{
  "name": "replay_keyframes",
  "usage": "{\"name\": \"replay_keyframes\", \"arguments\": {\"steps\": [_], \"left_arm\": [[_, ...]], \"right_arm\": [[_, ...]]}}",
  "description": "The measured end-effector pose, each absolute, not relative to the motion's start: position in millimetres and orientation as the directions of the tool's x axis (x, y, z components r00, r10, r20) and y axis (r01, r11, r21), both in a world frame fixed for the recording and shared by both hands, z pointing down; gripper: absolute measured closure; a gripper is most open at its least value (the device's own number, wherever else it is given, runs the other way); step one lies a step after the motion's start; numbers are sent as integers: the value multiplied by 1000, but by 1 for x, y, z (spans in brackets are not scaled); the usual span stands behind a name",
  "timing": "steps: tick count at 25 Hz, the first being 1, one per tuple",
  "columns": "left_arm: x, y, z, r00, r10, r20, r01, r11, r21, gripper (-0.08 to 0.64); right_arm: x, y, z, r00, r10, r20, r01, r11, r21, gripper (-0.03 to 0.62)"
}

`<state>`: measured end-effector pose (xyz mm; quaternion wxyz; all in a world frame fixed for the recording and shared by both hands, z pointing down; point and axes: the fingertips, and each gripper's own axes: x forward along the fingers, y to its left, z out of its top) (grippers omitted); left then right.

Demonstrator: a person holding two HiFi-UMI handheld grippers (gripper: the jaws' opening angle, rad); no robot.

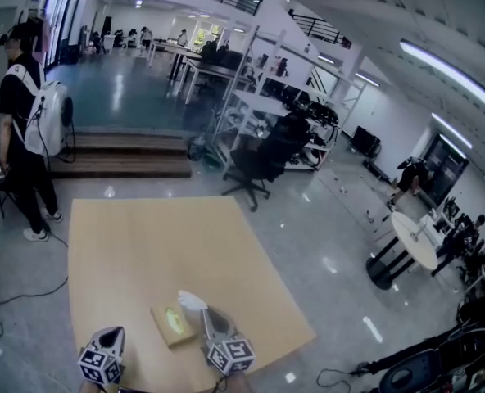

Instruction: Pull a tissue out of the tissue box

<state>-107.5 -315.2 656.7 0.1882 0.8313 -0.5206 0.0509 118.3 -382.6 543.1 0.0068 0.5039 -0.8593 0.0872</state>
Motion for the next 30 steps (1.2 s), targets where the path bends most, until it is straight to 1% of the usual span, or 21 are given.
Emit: {"name": "replay_keyframes", "arguments": {"steps": [9, 16, 30], "left_arm": [[-108, -301, 650, 452, -853, 260, -885, -394, 247, 552], [-105, -297, 637, 461, -856, 235, -880, -408, 242, 552], [-97, -272, 604, 503, -848, 164, -856, -463, 231, 552]], "right_arm": [[120, -364, 554, -493, -865, 91, -868, 481, -124, 583], [122, -343, 556, -472, -873, 121, -881, 463, -101, 583], [136, -279, 555, -422, -898, 121, -903, 406, -137, 583]]}}
